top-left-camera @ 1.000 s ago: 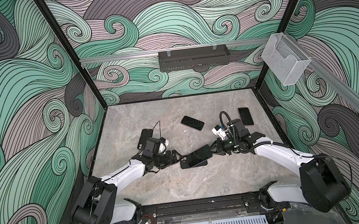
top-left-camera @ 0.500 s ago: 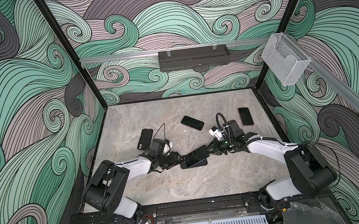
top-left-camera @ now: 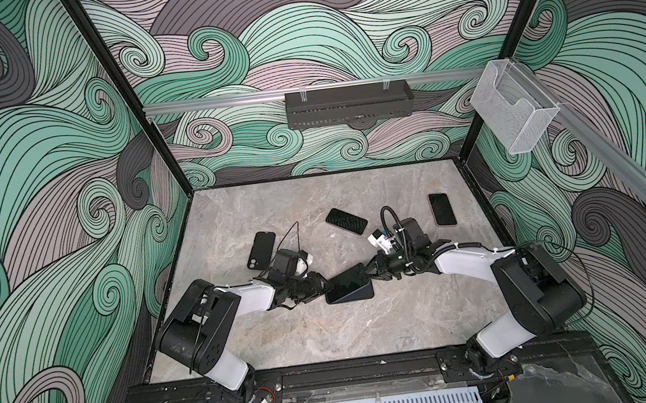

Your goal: Put the phone into the phone case

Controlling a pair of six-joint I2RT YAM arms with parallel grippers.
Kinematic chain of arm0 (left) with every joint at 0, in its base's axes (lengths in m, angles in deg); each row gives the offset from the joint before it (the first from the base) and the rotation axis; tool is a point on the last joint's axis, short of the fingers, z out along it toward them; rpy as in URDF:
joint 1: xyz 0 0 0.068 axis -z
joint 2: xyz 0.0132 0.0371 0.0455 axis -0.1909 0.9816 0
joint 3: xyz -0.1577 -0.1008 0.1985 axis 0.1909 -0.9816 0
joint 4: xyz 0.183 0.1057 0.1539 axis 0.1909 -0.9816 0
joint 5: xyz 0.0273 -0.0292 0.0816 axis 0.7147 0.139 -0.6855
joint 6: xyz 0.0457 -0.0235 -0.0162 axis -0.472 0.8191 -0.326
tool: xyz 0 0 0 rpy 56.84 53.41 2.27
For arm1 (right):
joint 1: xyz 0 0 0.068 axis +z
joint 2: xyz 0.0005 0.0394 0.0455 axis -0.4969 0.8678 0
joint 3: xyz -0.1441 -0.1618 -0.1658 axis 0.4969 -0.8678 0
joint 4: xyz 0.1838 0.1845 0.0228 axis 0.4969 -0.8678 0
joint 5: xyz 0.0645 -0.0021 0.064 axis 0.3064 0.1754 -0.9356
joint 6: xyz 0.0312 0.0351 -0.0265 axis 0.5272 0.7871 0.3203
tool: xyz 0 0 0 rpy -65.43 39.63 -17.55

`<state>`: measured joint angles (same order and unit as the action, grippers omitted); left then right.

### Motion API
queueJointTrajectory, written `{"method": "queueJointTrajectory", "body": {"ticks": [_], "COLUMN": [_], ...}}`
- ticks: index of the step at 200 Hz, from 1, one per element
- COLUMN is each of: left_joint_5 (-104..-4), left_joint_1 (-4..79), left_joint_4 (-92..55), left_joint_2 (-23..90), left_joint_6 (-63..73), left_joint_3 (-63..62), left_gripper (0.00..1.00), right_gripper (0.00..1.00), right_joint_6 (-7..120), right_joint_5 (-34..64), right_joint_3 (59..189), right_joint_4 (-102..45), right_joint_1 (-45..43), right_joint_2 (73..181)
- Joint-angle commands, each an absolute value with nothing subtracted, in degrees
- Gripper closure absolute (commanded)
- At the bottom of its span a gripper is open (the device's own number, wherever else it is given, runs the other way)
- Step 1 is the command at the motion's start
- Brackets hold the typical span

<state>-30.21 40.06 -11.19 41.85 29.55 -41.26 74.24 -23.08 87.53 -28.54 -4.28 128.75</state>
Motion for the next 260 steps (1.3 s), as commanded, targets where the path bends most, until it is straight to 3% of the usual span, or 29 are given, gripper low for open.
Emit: {"method": "queueJointTrajectory", "body": {"ticks": [1,29,95,238,260], "left_joint_5": [-29.04,-27.45,-24.00,-23.98,-24.52], "left_joint_1": [40.89,41.02,41.97,42.19,42.21], "left_joint_4": [-10.66,-10.59,-11.08,-14.16,-15.18], "left_joint_2": [43.08,43.00,42.37,39.26,38.69], "left_joint_6": [29.83,30.07,29.56,27.76,27.32], "left_joint_3": [-40.75,-40.71,-41.32,-44.72,-45.00], "left_gripper": [0.57,0.65,0.65,0.67,0.61], "right_gripper": [1.00,1.00,1.00,0.72,0.70], "right_joint_6": [74.51,73.26,69.42,65.58,65.66], "right_joint_5": [-22.22,-19.86,-15.10,-7.96,-7.70], "right_joint_3": [87.57,87.47,88.36,92.92,93.01], "right_joint_4": [-29.36,-31.39,-38.21,-51.35,-51.79], "right_joint_1": [-2.48,-2.05,-1.36,0.15,0.31], "right_joint_2": [130.75,130.80,130.75,133.56,133.65]}}
